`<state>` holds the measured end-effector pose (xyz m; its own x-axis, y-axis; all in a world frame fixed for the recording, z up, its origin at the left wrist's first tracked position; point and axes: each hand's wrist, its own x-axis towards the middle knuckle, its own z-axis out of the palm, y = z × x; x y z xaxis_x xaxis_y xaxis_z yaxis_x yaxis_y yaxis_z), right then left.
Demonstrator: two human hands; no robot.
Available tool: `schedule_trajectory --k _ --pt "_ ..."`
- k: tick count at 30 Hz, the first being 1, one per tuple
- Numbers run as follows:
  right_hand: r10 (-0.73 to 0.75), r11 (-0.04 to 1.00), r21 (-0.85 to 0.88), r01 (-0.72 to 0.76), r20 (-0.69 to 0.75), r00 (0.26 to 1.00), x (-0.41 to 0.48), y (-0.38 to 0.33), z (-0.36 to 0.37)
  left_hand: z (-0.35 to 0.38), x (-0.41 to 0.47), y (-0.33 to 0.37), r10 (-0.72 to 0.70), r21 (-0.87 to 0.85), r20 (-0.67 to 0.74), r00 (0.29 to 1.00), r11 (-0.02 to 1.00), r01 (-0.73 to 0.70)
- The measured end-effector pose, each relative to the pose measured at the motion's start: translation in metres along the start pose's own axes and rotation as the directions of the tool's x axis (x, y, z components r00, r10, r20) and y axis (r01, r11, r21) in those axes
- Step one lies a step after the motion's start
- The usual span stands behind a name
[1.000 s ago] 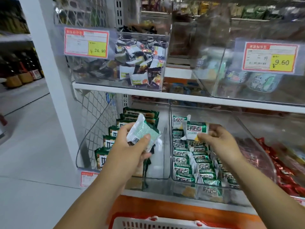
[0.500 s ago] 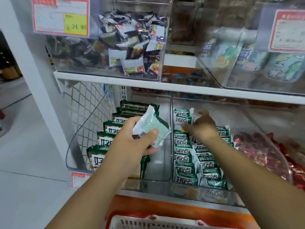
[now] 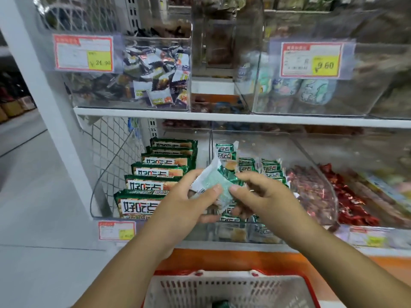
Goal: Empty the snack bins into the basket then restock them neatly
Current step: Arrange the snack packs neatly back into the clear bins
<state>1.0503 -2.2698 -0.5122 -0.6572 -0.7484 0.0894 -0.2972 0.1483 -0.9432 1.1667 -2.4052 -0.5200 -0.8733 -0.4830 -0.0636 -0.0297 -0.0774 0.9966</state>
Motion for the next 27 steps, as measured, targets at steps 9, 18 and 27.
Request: schedule_trajectory --k 9,18,27 --pt "-0.021 0.998 -0.064 0.015 -0.098 0.995 -0.022 0.007 -0.008 0.004 -0.014 0.007 -0.121 0.021 0.045 0.992 0.993 0.12" --pt "0.105 0.983 0.154 -0.101 -0.012 0.994 -0.008 0.006 -0.011 0.001 -0.005 0.003 -0.061 0.0 0.054 0.997 0.998 0.061" --pt "0.145 0.971 0.205 -0.121 -0.104 0.984 0.028 0.022 -0.019 -0.008 0.011 -0.009 0.113 0.377 -0.166 0.98 0.925 -0.044"
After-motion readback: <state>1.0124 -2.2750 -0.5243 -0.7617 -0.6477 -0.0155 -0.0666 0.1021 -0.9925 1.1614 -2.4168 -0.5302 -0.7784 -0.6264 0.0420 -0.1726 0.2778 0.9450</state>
